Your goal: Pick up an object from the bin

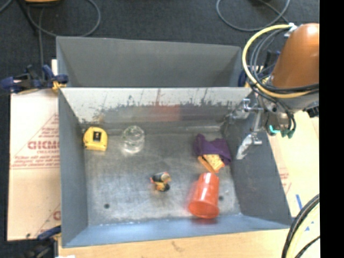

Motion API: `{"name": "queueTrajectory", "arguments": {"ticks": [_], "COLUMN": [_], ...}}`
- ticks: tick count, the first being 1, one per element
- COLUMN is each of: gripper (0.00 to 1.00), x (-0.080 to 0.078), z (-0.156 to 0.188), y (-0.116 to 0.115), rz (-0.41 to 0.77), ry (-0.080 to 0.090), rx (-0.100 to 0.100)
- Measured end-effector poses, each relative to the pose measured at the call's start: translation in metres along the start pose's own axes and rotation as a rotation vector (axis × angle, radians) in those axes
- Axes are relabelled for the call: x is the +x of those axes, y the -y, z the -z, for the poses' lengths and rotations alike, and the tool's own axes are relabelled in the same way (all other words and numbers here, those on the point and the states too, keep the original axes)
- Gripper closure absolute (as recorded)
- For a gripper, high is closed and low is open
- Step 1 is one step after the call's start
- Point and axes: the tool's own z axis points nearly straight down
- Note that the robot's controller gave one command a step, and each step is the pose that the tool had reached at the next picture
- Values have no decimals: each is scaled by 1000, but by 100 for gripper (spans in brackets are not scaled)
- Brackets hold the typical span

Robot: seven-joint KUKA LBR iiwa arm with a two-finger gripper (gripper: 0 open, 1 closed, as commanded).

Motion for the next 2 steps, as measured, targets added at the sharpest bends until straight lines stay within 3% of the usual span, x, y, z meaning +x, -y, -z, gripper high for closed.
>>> {"name": "queueTrajectory", "arguments": {"ticks": [1,2], "gripper": [0,0], "x": [-1,1], "z": [5,-46], "y": [-1,-12], "rz": [3,-42], "ry": [8,14], "rx": [2,1]}}
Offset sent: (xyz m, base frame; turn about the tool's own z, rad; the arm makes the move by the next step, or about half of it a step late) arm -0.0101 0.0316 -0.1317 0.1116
